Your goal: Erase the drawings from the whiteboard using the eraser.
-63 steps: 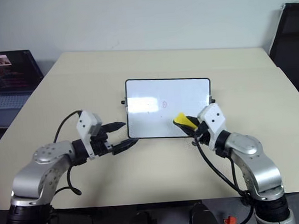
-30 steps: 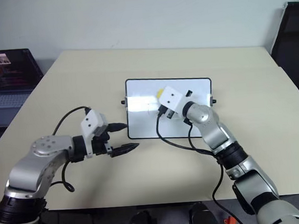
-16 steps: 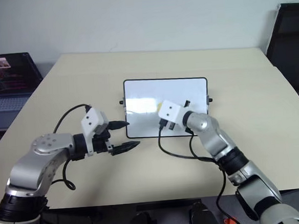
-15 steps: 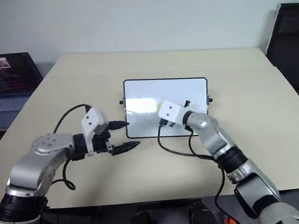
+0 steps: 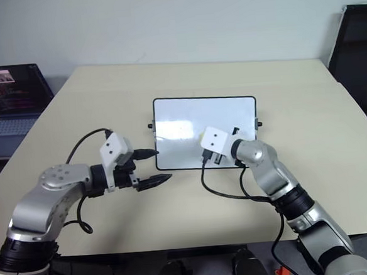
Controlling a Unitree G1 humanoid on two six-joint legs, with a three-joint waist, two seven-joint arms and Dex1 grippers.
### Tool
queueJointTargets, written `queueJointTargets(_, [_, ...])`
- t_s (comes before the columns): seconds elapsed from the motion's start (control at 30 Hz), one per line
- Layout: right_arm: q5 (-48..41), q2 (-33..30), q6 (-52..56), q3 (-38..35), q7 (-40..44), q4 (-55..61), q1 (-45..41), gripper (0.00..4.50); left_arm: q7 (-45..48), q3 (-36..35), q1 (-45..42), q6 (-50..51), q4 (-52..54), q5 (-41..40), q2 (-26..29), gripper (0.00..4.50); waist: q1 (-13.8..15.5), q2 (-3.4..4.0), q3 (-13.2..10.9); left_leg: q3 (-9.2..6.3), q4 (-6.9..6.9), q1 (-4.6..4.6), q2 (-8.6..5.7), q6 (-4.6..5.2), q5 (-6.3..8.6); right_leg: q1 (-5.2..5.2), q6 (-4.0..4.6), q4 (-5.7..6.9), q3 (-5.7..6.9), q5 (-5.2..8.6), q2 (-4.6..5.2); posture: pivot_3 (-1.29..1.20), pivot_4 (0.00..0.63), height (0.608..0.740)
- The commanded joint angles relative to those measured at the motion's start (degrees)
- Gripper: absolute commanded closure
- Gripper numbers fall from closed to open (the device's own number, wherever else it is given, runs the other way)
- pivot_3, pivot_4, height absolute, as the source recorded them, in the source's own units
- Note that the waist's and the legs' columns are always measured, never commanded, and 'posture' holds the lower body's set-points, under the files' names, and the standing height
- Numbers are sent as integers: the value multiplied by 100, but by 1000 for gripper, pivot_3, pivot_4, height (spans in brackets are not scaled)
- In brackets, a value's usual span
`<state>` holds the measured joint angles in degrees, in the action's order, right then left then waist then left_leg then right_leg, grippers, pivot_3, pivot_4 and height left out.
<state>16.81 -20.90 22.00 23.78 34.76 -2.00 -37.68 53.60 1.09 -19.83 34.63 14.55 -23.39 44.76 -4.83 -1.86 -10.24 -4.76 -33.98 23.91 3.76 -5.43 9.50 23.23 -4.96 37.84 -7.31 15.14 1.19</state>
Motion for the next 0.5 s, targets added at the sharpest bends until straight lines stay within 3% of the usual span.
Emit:
queueJointTargets(0.03, [41, 85, 135, -355, -367, 138, 14, 3514, 11, -99, -24, -86, 6, 0, 12, 0, -3, 0, 0, 0, 0, 0, 0, 0, 0, 1, 1, 0, 1, -1, 0, 0, 150, 740])
queueJointTargets(0.2, [-1035, 310, 977, -1240, -20, 1298, 400, 3514, -46, -509, 213, -16, -61, -247, -3, 0, 13, 2, -2, -1, 1, 17, 1, 0, 0, 8, -1, -5, 1, 1, 0, 0, 150, 740])
queueJointTargets(0.5, [-2448, -145, 2113, -1548, 758, 3220, 1360, 3514, -180, -1334, 780, -178, -266, -436, 56, 0, 8, 4, -5, -5, 26, 45, 3, -5, 8, 40, -12, 4, 12, 32, 0, 0, 150, 740])
